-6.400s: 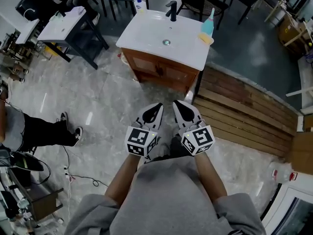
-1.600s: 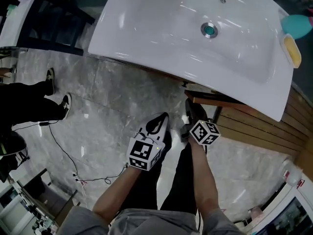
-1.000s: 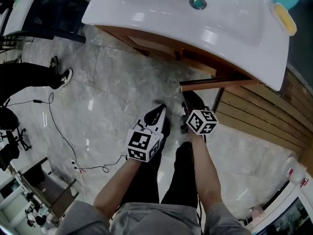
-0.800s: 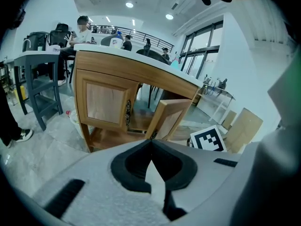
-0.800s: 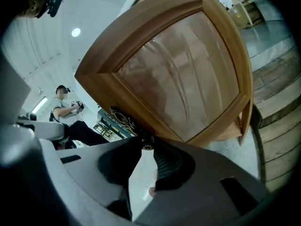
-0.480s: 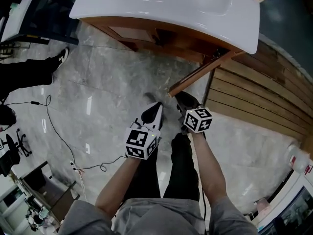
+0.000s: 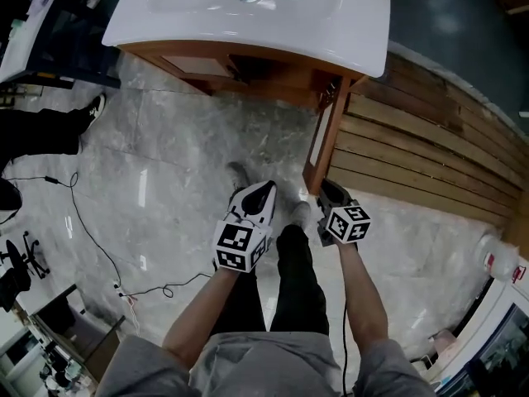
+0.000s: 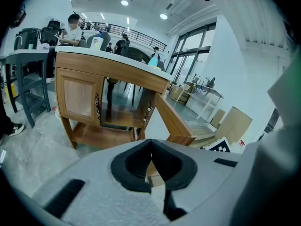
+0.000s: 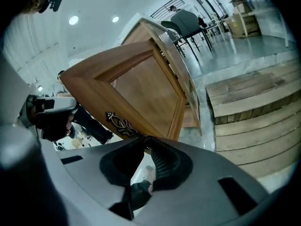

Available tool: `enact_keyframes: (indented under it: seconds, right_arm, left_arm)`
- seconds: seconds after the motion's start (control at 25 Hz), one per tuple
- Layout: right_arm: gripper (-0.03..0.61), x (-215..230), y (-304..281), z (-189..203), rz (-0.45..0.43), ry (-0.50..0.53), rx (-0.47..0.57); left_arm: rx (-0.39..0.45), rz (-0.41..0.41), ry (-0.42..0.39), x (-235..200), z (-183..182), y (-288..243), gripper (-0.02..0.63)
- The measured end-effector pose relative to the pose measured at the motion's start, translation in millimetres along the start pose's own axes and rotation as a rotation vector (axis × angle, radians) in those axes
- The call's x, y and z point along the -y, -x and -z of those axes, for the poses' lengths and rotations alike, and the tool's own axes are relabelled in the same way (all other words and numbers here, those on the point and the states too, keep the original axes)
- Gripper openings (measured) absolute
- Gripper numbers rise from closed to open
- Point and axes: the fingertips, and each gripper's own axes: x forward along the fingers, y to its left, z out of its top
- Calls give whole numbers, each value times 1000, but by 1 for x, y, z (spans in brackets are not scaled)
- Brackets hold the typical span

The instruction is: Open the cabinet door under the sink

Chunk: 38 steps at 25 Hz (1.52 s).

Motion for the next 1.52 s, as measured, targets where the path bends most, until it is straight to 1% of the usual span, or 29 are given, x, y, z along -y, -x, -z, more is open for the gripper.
enact_keyframes:
  seconds: [0.08,0.2,0.28,0.44,0.64,0.8,0.92,1.16,1.24,1.4,1.52]
  right_arm:
    - [54,6,5,-1,14,9,-10]
    - [52,21,17,-2,62,-26,10]
    - [54,27,22,-2,78,-41,5]
    - [54,28,25,-3,97,-27,-28]
    - [52,23,39,-20,119,-45,18]
    - [39,-2,68,-60,113,-28,95]
    - [28,-29,95,-99,101,16,167]
    - [11,-90,156,-178,75,130,306]
    - [11,-111,177,-201,66,160,358]
    - [11,-155,221,-247,45,234,470]
    - [11,-193,254,-280,30,306,560]
  left_arm:
    - [-1,12,-7,10,-3,-6,8]
    - [-3,26,-25,21,-10,-8,9]
    - [-6,31,-36,25,-14,-7,8]
    - [-11,33,-41,31,-24,-3,9]
    - [-10,40,-48,36,-36,4,8]
    - [0,48,-50,46,-58,16,9]
    - [29,63,-65,61,-87,28,8]
    - [136,104,-126,102,-161,65,8]
    - [168,112,-148,114,-181,81,9]
    - [238,138,-157,143,-218,108,8]
    - [295,161,-193,165,-248,127,8]
